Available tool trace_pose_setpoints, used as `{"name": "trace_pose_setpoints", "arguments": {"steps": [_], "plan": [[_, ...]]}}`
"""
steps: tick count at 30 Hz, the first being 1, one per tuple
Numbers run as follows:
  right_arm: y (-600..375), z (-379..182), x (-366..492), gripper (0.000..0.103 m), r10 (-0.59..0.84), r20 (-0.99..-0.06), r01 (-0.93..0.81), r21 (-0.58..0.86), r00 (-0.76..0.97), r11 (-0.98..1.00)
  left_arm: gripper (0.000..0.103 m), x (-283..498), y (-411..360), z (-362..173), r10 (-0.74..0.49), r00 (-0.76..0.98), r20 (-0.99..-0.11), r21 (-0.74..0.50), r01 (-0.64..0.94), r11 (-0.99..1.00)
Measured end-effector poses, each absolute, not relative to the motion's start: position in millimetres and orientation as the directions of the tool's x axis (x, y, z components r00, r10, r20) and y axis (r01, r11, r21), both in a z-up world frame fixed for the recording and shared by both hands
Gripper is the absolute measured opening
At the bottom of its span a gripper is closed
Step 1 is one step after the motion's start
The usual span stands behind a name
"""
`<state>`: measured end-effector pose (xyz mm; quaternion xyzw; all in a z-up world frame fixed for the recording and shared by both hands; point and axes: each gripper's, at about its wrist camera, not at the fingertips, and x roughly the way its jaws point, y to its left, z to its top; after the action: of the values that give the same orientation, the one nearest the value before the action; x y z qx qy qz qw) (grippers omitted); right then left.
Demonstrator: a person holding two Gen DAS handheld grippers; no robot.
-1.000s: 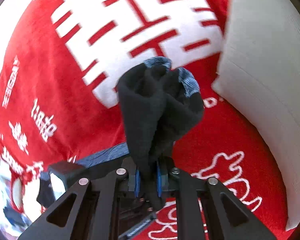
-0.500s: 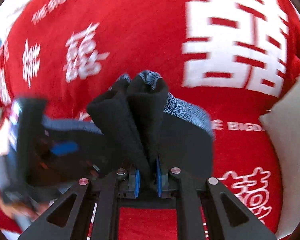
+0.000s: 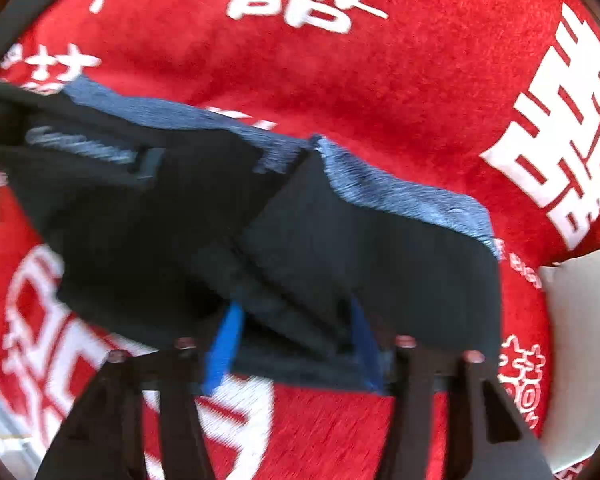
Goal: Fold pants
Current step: 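Fold the held end over onto the strip with the right tool, then open, then press and pinch the new fold flat with both tools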
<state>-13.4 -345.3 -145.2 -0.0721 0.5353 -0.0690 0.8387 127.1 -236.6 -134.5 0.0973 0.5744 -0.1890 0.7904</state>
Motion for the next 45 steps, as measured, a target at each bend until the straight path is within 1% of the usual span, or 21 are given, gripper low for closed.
{"name": "trace_pose_setpoints", "arguments": {"steps": [3,8,15,16,17,18,19,20,21,22,23,26,29,31,34,35,36,37,38,39,45], "plan": [[-355,-125,-30,0.061,-0.139,-0.892,0.071,-0.12,0.43,0.99,0.077,126,-254,-127,-0.255,0.233,-0.938,-0.12,0.473,0.873],[-394,-107,-57,0.061,-0.093,-0.909,0.22,-0.001,0.406,0.976,0.077,111,-294,-119,-0.374,0.127,-0.919,-0.234,0.589,0.774],[-429,-115,-75,0.061,-0.063,-0.929,0.32,0.062,0.366,0.946,0.076,113,-324,-140,-0.39,0.015,-0.921,-0.31,0.581,0.753],[-432,-116,-79,0.06,-0.056,-0.929,0.327,0.072,0.365,0.942,0.064,114,-326,-142,-0.391,0.003,-0.92,-0.318,0.576,0.753],[-435,-117,-80,0.056,-0.049,-0.929,0.331,0.081,0.366,0.94,0.041,116,-328,-148,-0.385,-0.022,-0.923,-0.327,0.574,0.751],[-438,-117,-80,0.054,-0.045,-0.93,0.333,0.086,0.366,0.939,0.034,117,-330,-151,-0.371,-0.042,-0.927,-0.327,0.572,0.753],[-440,-117,-82,0.049,-0.038,-0.93,0.335,0.093,0.366,0.938,0.027,118,-331,-154,-0.359,-0.057,-0.932,-0.325,0.569,0.755],[-442,-117,-84,0.043,-0.03,-0.931,0.337,0.102,0.365,0.936,0.013,119,-331,-155,-0.362,-0.074,-0.929,-0.338,0.564,0.753],[-444,-117,-84,0.04,-0.022,-0.932,0.341,0.11,0.362,0.934,0.004,119,-330,-154,-0.379,-0.091,-0.921,-0.363,0.559,0.746],[-447,-118,-85,0.035,-0.011,-0.934,0.347,0.121,0.357,0.93,0.004,119,-328,-149,-0.405,-0.108,-0.908,-0.394,0.547,0.738],[-450,-119,-84,0.033,-0.006,-0.935,0.35,0.127,0.355,0.928,0.004,118,-326,-141,-0.414,-0.099,-0.905,-0.397,0.551,0.734],[-456,-115,-88,0.032,-0.003,-0.933,0.361,0.136,0.359,0.922,0.004,112,-318,-133,-0.381,-0.056,-0.923,-0.339,0.585,0.737],[-459,-116,-92,0.032,-0.003,-0.935,0.369,0.137,0.354,0.919,0.004,103,-310,-156,-0.318,-0.06,-0.946,-0.291,0.587,0.755],[-460,-120,-93,0.032,0.006,-0.939,0.372,0.141,0.343,0.917,0.005,98,-308,-164,-0.322,-0.036,-0.946,-0.278,0.596,0.753],[-462,-124,-94,0.032,0.025,-0.941,0.372,0.158,0.337,0.915,0.005,93,-309,-157,-0.318,0.023,-0.948,-0.243,0.594,0.767],[-463,-124,-94,0.032,0.035,-0.94,0.375,0.169,0.339,0.912,0.008,91,-308,-154,-0.319,0.044,-0.947,-0.234,0.584,0.777],[-467,-123,-95,0.032,0.045,-0.937,0.382,0.185,0.346,0.905,0.014,90,-307,-150,-0.312,0.058,-0.948,-0.222,0.582,0.783],[-471,-122,-94,0.032,0.056,-0.934,0.388,0.201,0.353,0.9,0.035,89,-307,-147,-0.295,0.078,-0.952,-0.197,0.581,0.79],[-474,-121,-94,0.033,0.062,-0.932,0.391,0.21,0.358,0.896,0.068,89,-306,-144,-0.287,0.09,-0.954,-0.185,0.576,0.796],[-479,-119,-93,0.033,0.065,-0.929,0.396,0.217,0.364,0.892,0.076,89,-302,-140,-0.292,0.111,-0.95,-0.182,0.562,0.807],[-511,-109,-77,0.035,0.064,-0.912,0.433,0.253,0.405,0.865,0.077,96,-302,-120,-0.288,0.152,-0.945,-0.164,0.542,0.824]]}}
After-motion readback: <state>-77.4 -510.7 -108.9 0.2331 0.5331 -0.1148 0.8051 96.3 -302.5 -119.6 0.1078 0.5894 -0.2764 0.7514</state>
